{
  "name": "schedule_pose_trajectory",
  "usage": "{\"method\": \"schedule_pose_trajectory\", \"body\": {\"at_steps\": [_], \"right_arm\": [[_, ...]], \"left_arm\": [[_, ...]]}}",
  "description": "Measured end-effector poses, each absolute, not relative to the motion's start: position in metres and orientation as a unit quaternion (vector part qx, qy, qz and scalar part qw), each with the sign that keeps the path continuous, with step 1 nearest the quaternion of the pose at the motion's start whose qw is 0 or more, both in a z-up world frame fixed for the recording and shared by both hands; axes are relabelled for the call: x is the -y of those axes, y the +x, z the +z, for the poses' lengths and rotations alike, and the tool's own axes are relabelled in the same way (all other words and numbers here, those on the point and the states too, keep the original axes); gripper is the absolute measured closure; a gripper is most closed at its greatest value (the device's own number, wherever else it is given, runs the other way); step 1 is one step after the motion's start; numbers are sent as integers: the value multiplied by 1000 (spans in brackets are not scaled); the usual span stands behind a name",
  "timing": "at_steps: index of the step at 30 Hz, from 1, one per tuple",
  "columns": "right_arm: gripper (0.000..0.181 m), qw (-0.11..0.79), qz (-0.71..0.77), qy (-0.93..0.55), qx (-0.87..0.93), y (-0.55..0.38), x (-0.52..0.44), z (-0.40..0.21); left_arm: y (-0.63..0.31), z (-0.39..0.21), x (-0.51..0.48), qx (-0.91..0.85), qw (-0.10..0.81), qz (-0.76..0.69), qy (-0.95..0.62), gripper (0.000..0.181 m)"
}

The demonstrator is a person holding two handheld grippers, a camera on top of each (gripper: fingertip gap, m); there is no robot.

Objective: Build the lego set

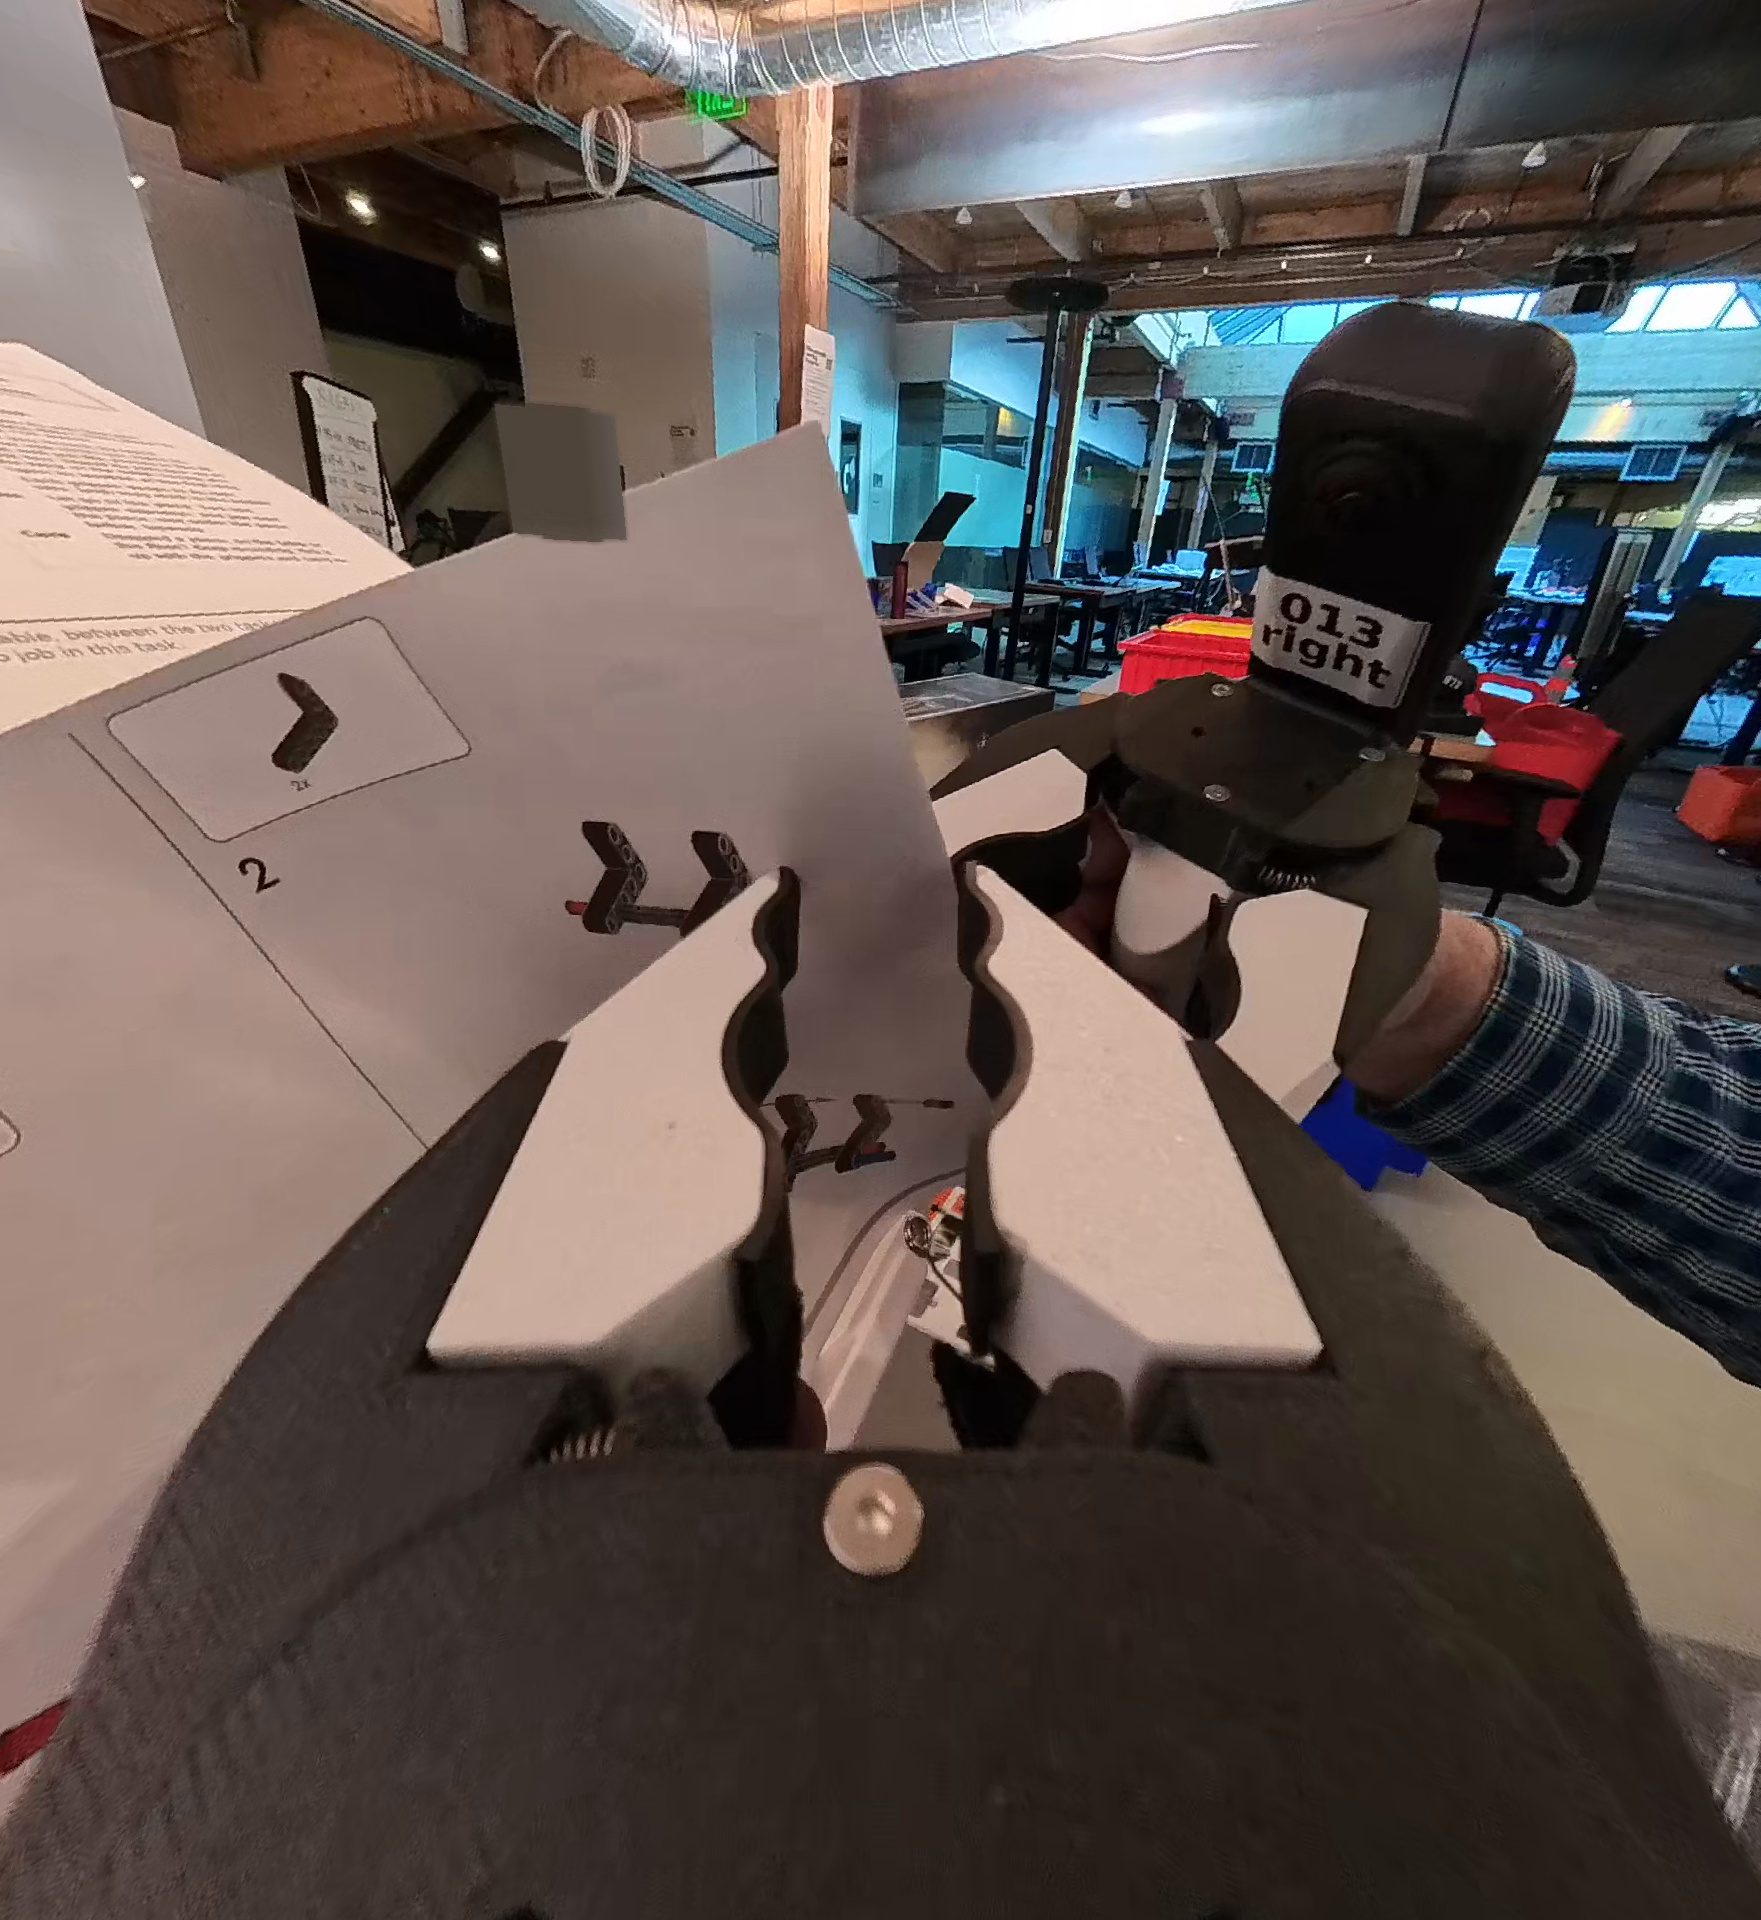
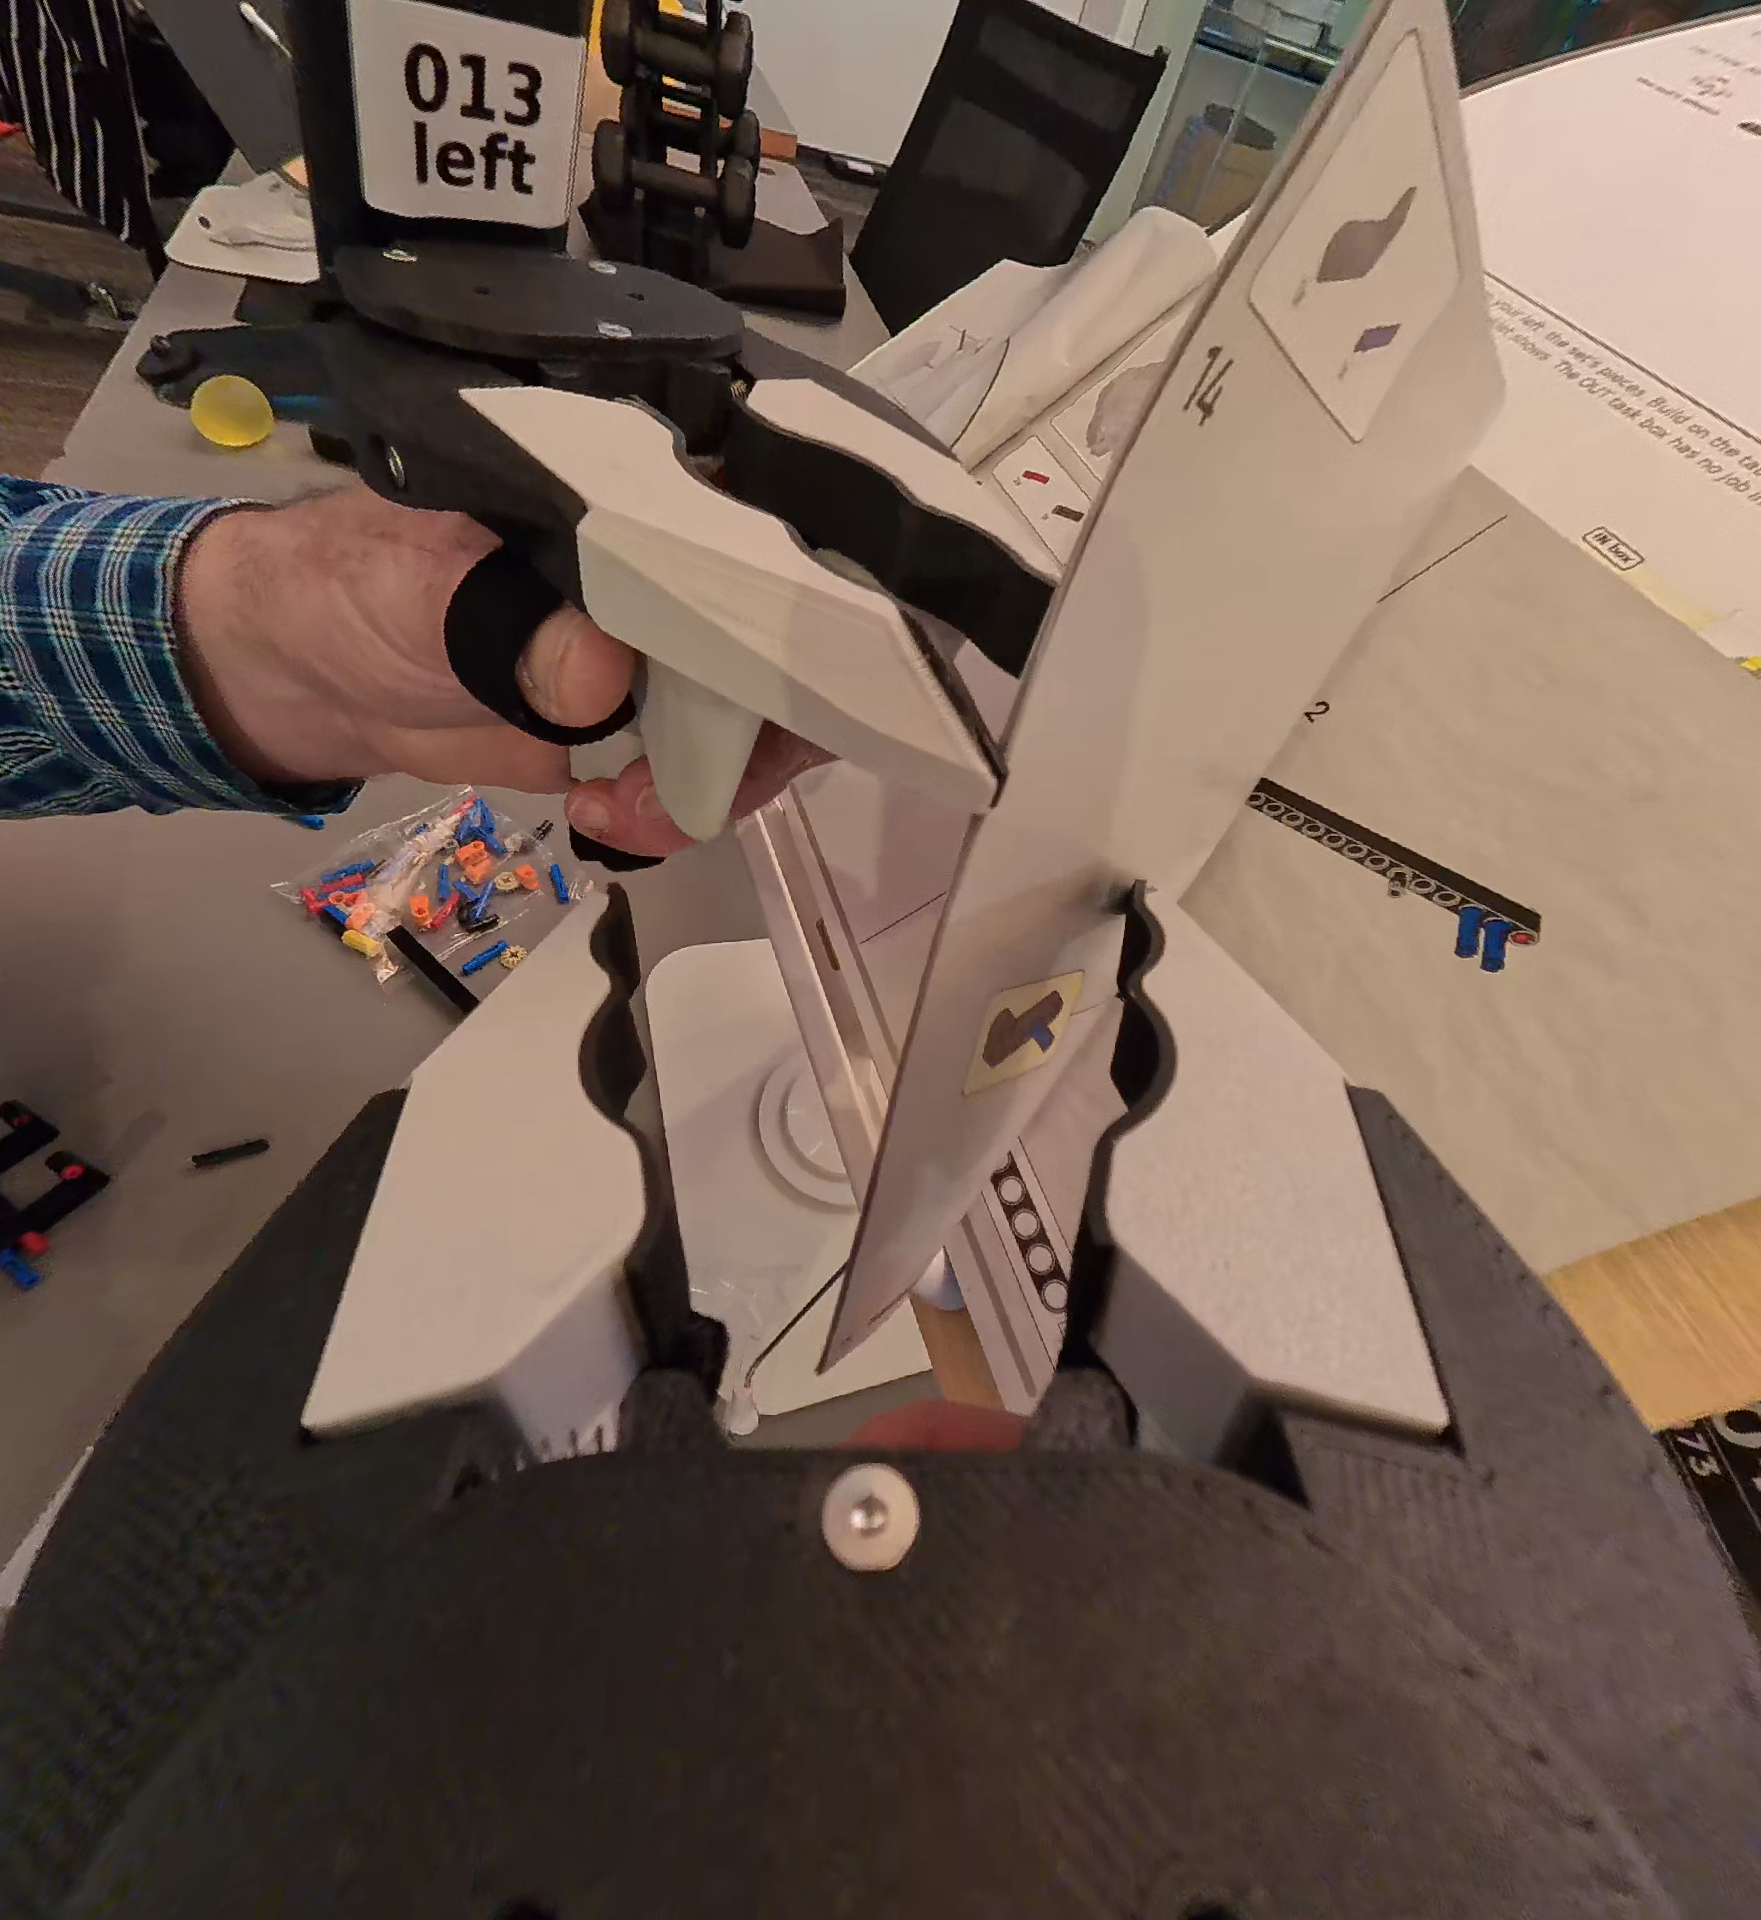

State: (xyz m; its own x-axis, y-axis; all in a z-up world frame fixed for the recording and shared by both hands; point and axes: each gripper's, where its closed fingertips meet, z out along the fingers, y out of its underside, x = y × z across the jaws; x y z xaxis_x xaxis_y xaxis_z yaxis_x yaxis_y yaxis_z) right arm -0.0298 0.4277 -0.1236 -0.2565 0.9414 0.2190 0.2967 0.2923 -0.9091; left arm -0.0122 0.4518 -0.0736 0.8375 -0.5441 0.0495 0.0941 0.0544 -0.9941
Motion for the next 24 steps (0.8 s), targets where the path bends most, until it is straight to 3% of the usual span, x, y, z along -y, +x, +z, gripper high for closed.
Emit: {"method": "schedule_pose_trajectory", "body": {"at_steps": [15,24], "right_arm": [[94,405,422,-451,674,-28,-434,-120],[124,367,524,-460,615,-21,-448,-107]], "left_arm": [[-17,-74,-455,-160,701,-265,-642,163],[-22,-76,-461,-147,698,-276,-644,169]]}}
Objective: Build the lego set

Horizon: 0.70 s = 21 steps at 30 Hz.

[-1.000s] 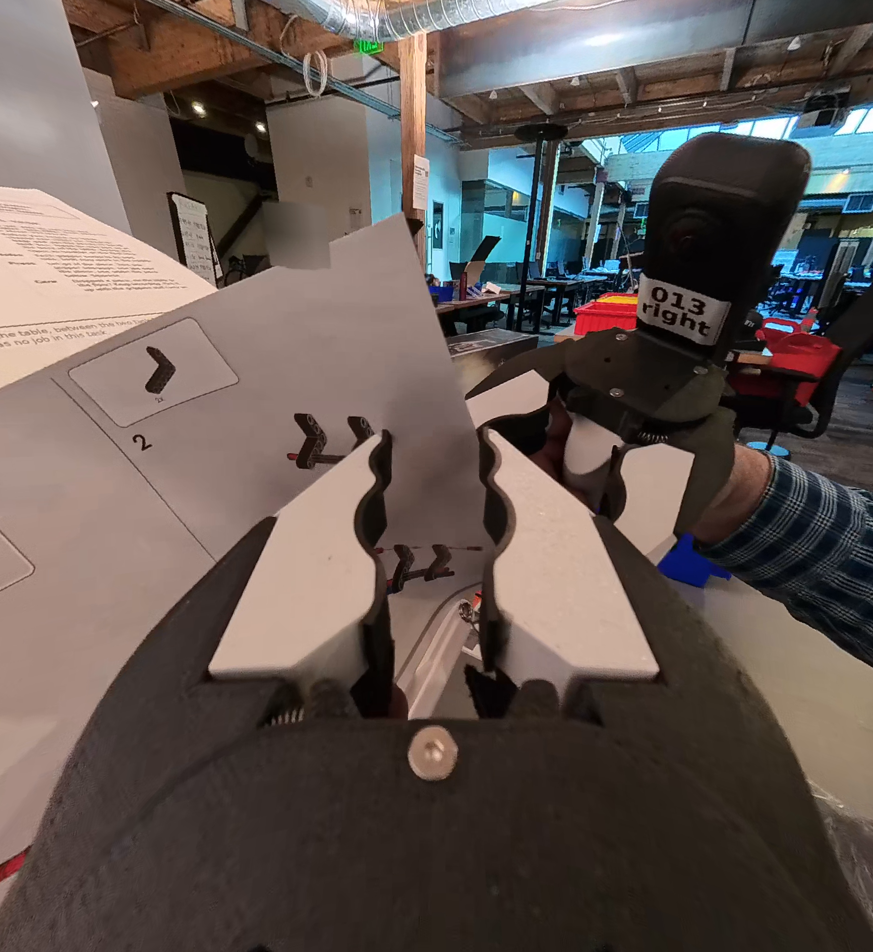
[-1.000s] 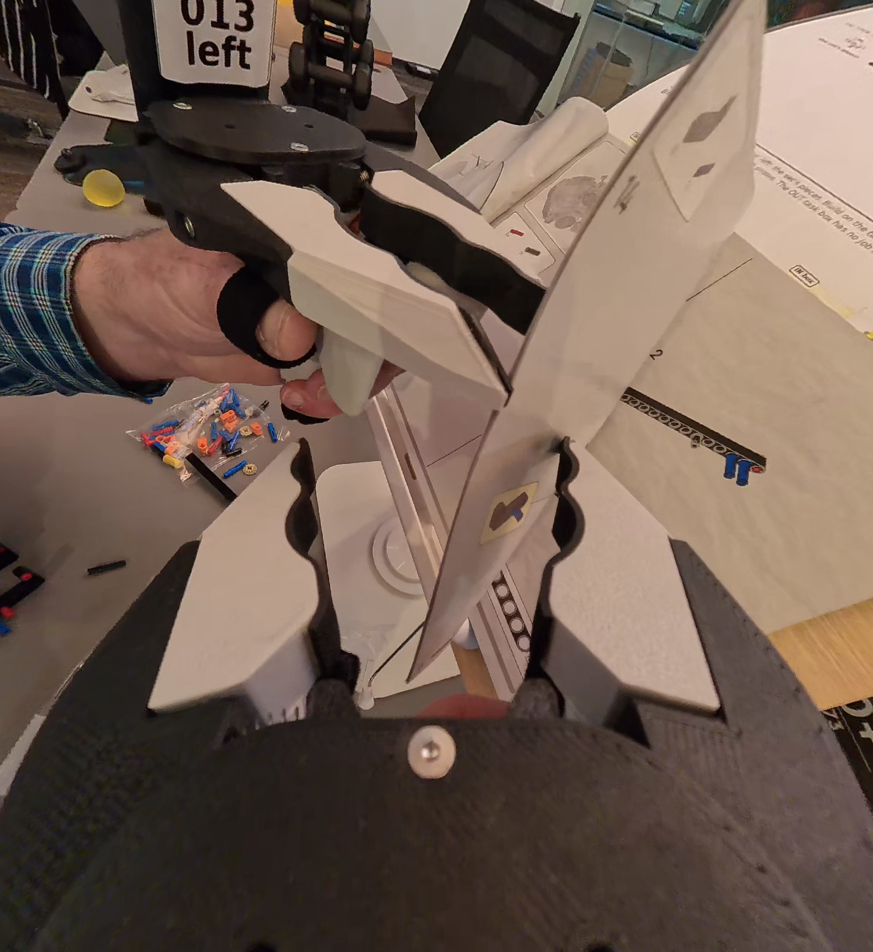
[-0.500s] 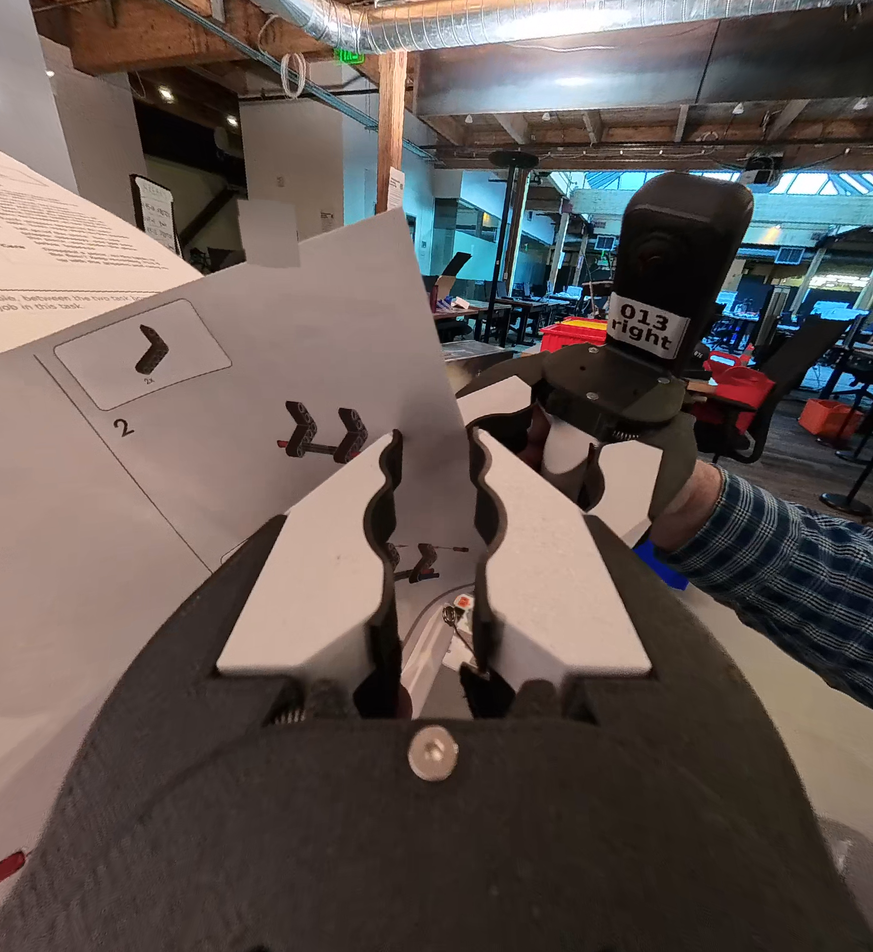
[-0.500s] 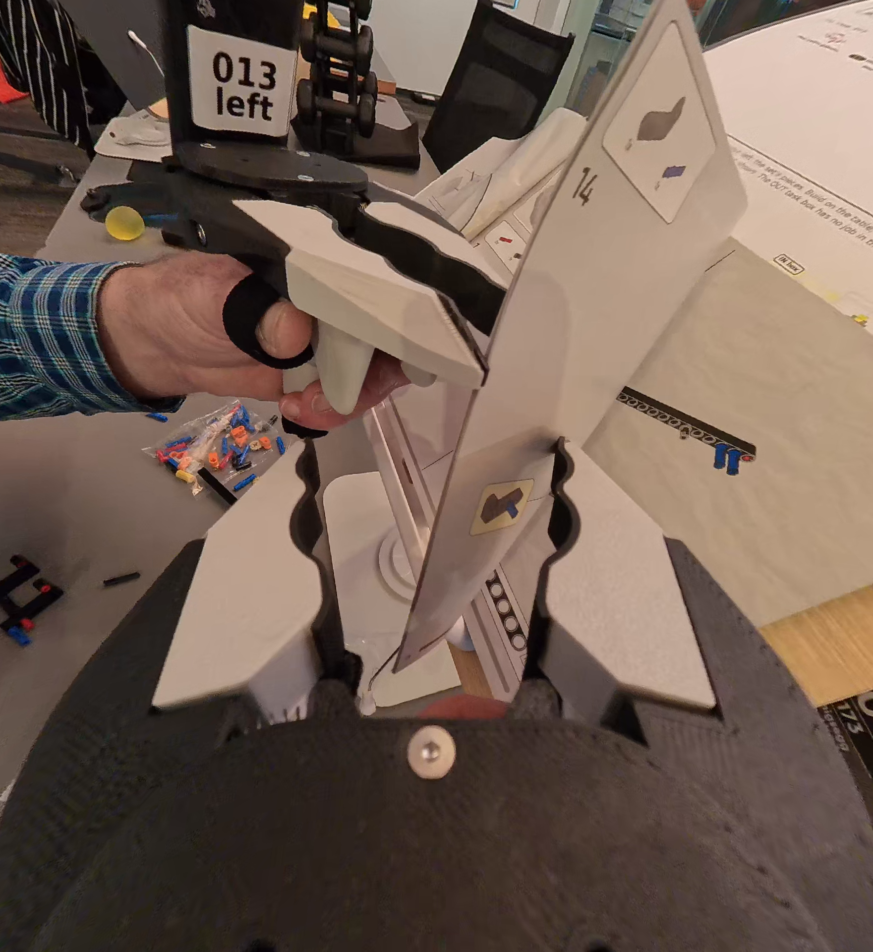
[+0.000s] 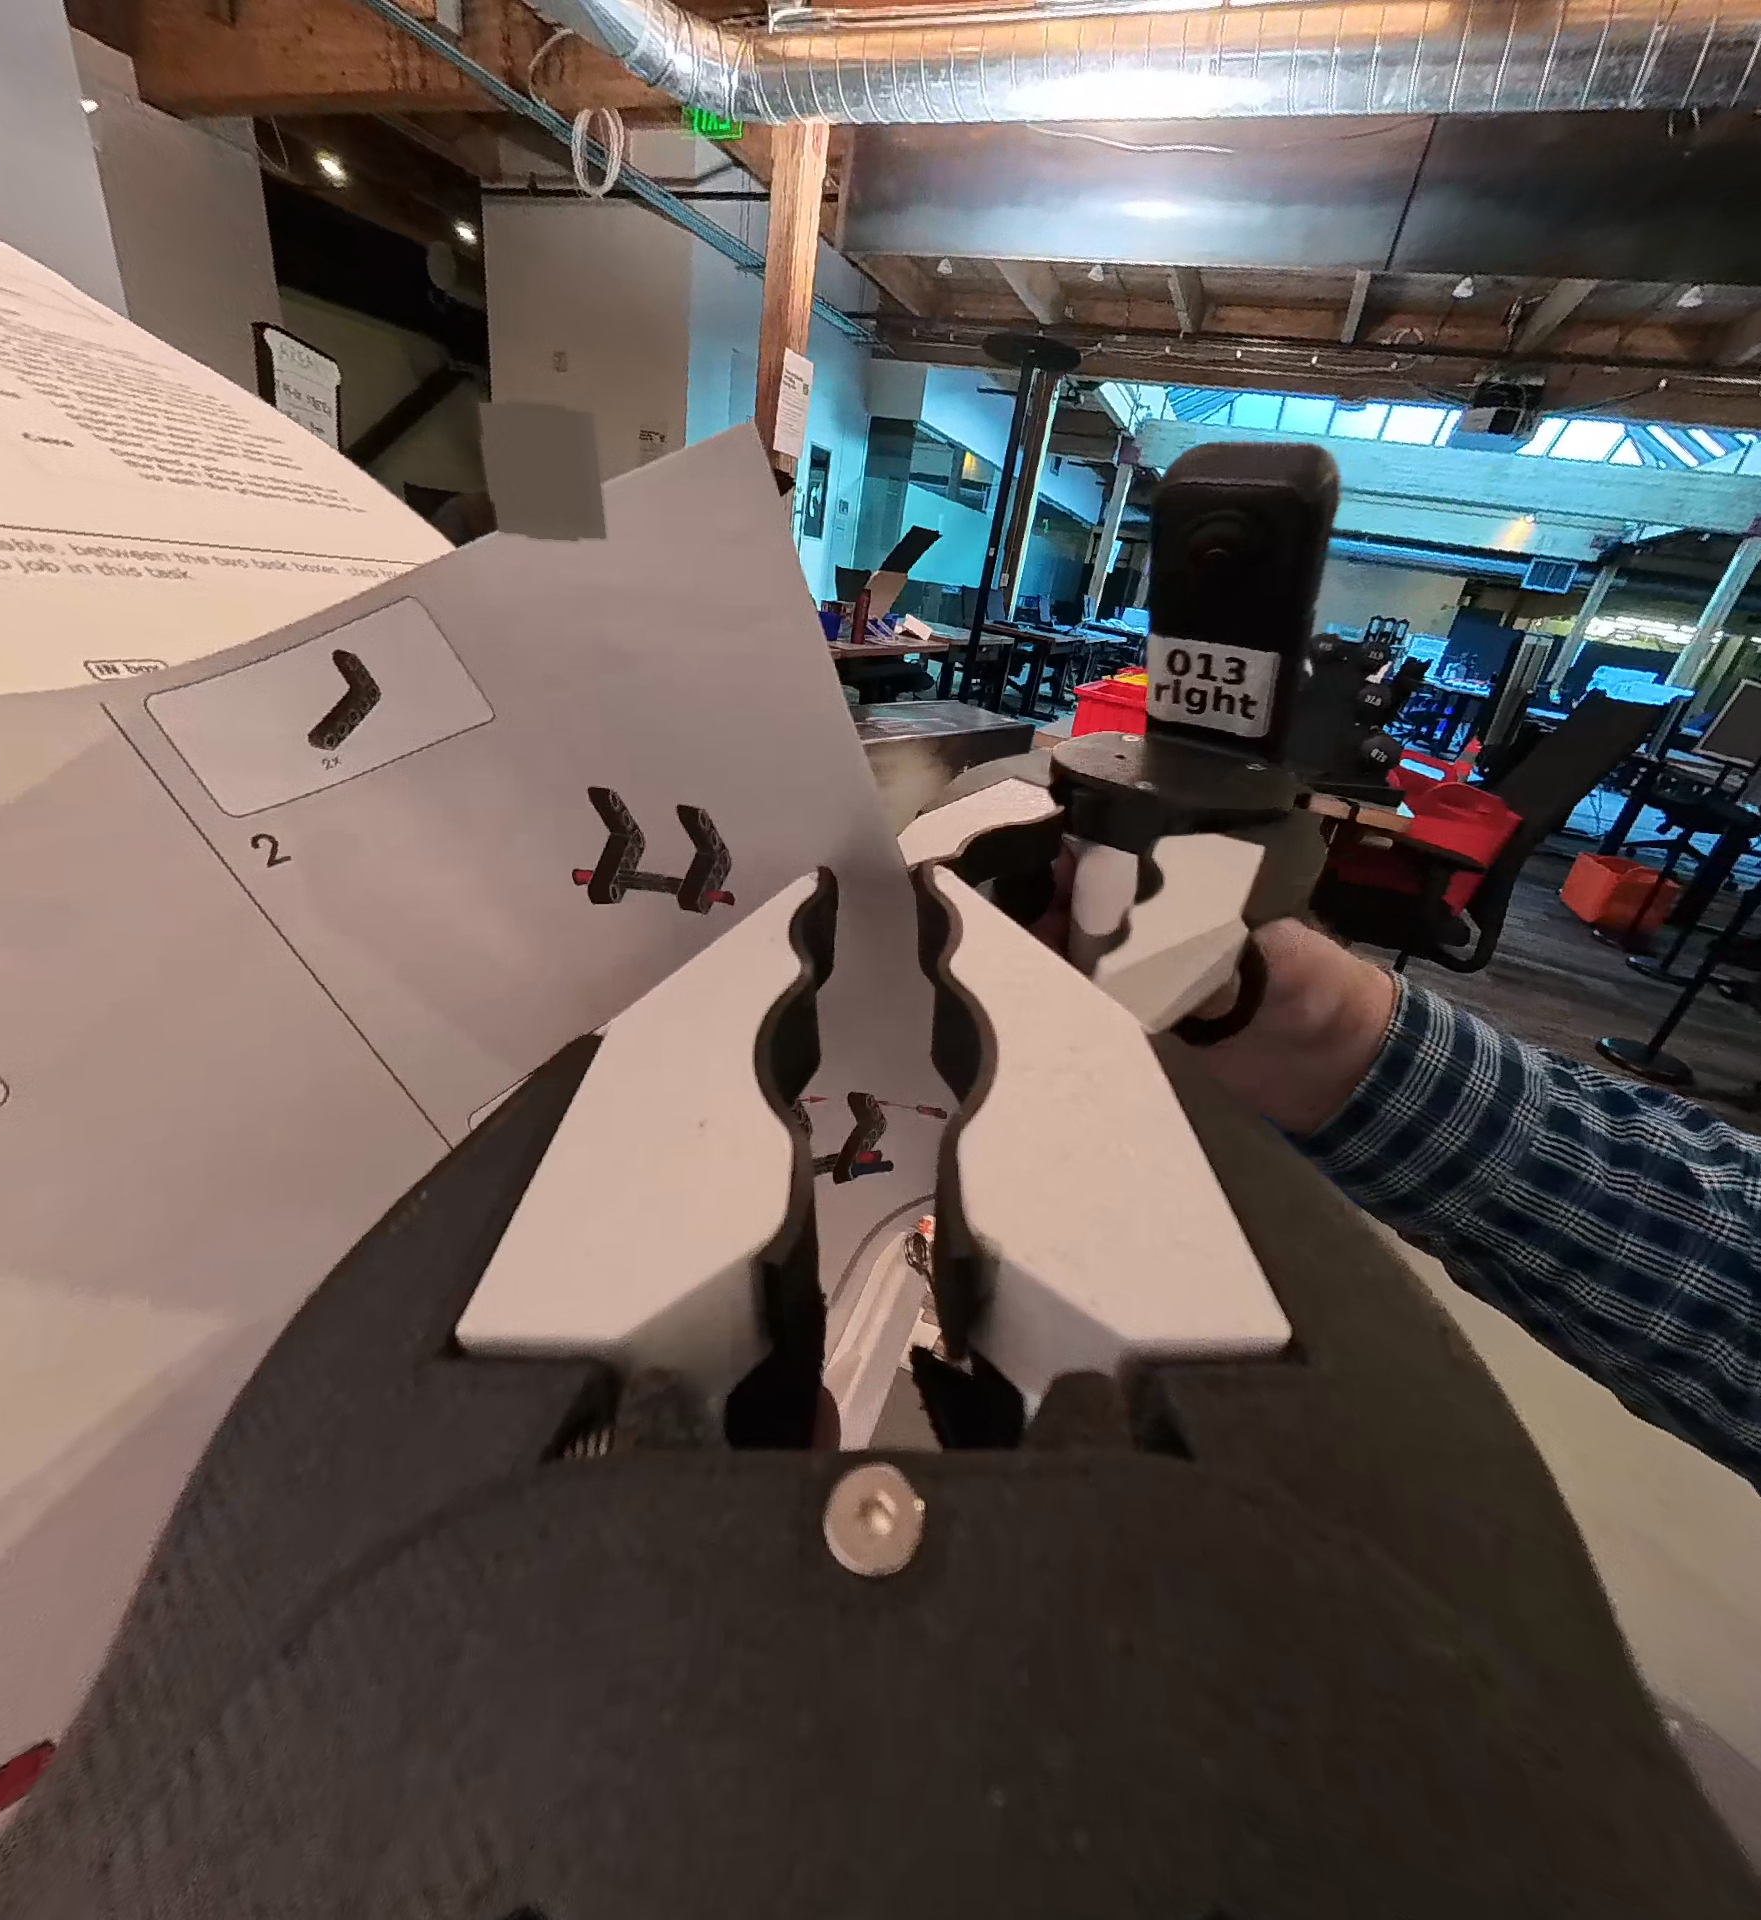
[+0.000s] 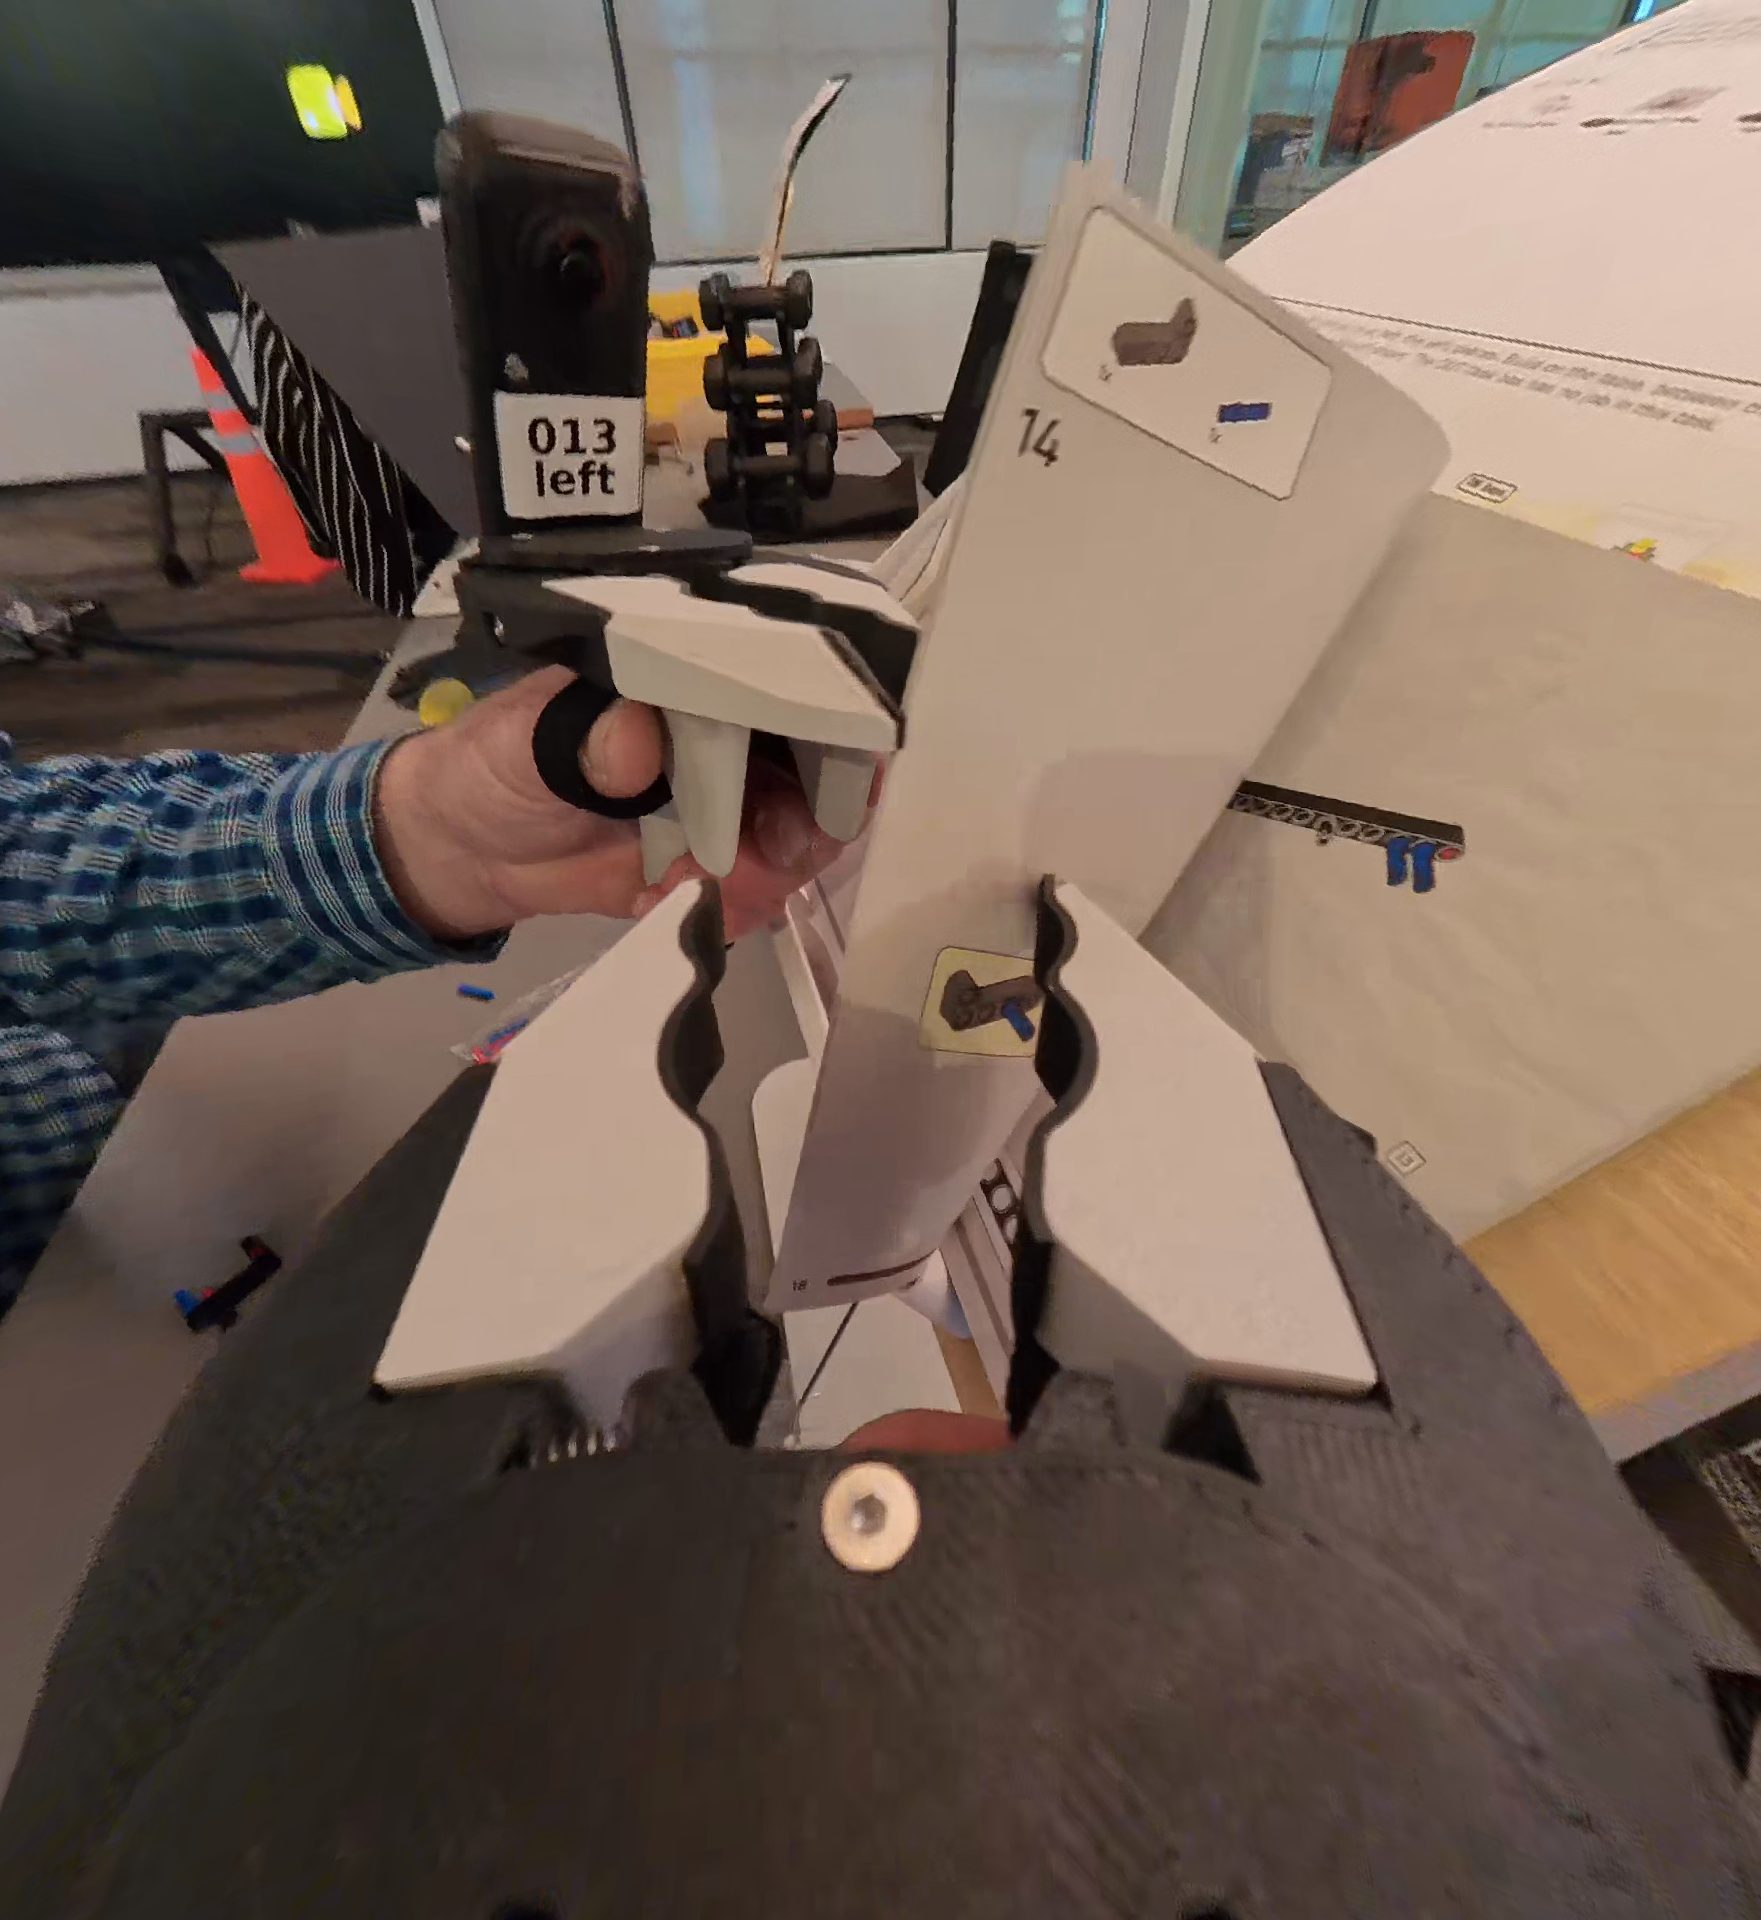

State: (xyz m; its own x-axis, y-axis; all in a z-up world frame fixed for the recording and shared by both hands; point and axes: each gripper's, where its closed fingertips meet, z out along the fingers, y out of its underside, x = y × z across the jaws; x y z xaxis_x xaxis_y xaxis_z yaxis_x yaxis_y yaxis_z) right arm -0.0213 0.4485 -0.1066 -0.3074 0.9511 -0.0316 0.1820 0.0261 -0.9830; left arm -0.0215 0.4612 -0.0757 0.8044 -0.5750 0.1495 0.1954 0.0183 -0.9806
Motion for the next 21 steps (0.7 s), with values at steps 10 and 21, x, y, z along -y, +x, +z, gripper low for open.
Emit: {"method": "schedule_pose_trajectory", "body": {"at_steps": [10,21], "right_arm": [[151,336,584,-476,565,-22,-464,-104],[153,319,616,-476,540,-22,-469,-104]], "left_arm": [[-19,-79,-467,-148,693,-286,-645,171],[-19,-81,-470,-145,690,-290,-647,171]]}}
